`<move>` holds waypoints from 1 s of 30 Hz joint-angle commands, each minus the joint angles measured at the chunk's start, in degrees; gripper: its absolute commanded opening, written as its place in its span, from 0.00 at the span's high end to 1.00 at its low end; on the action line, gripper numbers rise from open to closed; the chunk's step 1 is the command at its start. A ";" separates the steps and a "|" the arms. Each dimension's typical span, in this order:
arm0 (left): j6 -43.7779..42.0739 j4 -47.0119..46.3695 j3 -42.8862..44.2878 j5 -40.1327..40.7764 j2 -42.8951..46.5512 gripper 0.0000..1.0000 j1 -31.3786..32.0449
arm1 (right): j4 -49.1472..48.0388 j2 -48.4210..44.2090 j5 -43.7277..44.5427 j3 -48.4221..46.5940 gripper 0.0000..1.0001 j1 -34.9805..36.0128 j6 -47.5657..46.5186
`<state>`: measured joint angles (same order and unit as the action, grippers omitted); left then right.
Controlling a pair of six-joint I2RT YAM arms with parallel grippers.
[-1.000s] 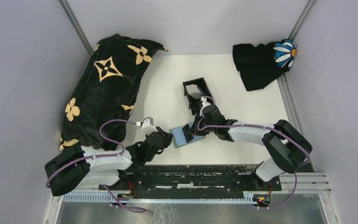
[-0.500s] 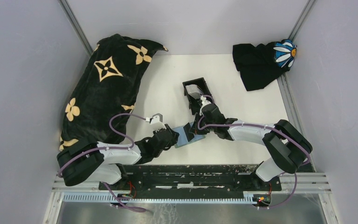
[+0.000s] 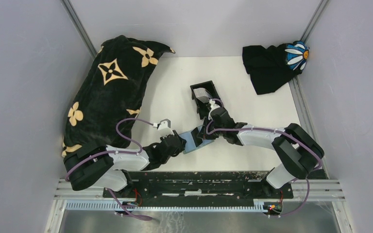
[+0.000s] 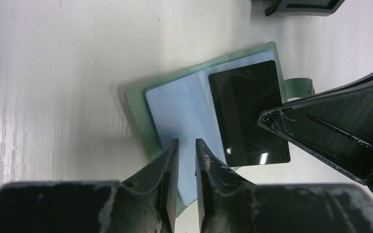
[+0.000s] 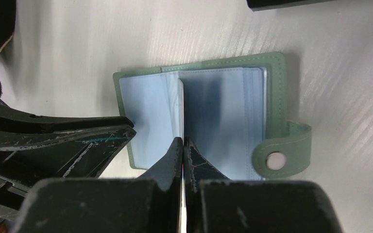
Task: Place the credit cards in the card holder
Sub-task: Turn over the card slot in the card holder, then insert the credit card into the card holder.
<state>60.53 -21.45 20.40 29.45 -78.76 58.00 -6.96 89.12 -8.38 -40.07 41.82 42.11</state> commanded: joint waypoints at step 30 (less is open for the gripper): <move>3.42 3.91 -4.21 3.02 3.61 0.78 0.28 | -4.65 5.01 -3.52 0.94 0.99 -0.39 1.45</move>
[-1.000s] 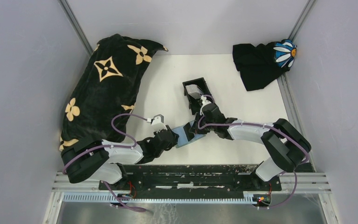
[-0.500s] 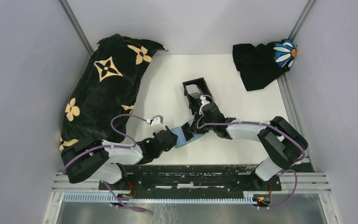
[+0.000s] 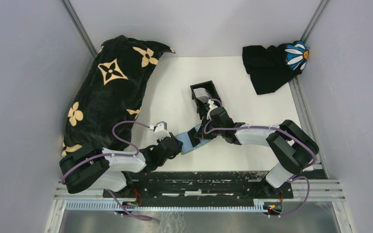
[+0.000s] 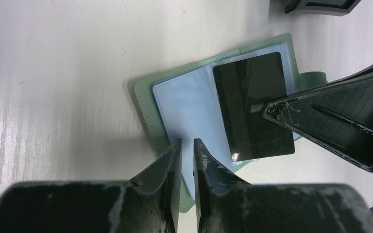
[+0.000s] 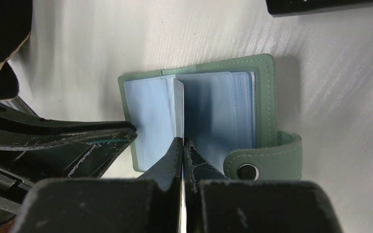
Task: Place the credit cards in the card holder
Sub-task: Insert the credit card into the card holder.
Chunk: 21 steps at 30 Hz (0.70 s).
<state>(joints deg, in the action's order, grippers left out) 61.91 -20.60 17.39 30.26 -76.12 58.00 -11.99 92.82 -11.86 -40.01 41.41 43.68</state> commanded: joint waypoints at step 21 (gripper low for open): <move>4.28 6.60 -0.69 3.83 -1.27 0.83 0.28 | -3.93 4.58 -3.28 3.33 0.99 0.70 2.88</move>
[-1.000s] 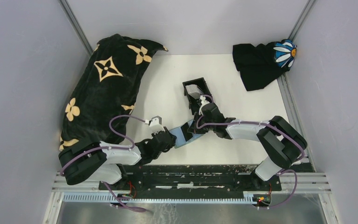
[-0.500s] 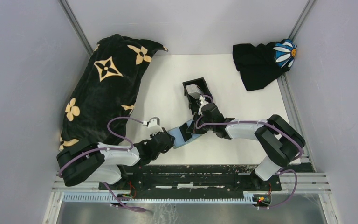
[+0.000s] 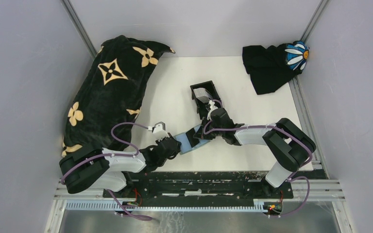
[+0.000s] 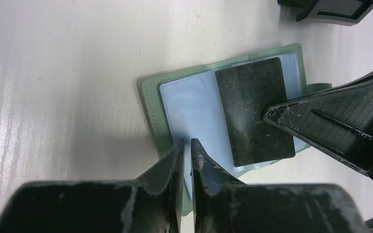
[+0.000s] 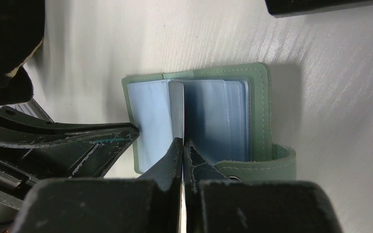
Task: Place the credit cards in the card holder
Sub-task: Insert the credit card into the card holder.
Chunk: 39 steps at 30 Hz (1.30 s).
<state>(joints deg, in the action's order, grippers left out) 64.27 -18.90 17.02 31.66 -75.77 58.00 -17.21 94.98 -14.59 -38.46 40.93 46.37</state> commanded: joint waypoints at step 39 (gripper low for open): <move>1.50 10.47 0.20 4.88 -0.97 0.86 0.28 | 4.94 6.03 6.44 1.72 0.99 7.96 -1.26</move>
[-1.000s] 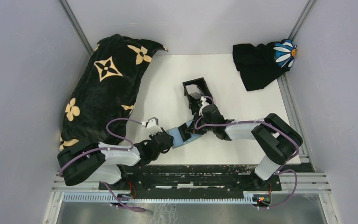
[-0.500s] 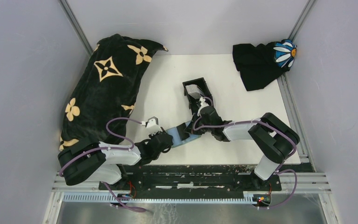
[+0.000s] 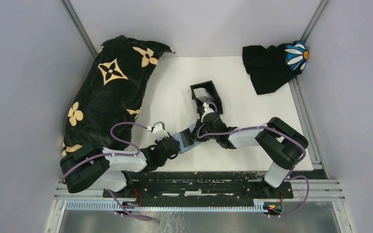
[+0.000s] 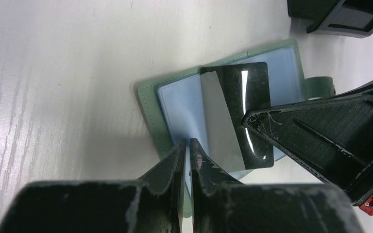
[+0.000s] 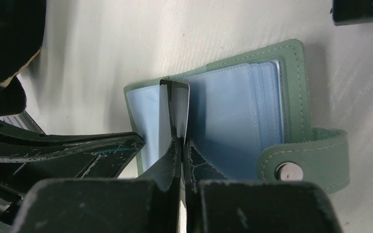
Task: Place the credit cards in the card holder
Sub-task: Insert the credit card into the card holder.
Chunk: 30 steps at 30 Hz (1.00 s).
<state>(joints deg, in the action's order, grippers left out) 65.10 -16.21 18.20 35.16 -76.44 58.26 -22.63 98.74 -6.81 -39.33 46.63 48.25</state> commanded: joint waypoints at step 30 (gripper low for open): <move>0.18 6.15 -1.53 0.70 0.16 0.86 0.01 | 13.27 2.98 0.28 -1.21 0.95 5.27 -3.47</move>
<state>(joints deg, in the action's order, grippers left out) 65.17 -14.61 18.20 36.10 -75.68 58.33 -20.12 99.09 -7.22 -40.18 48.64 47.29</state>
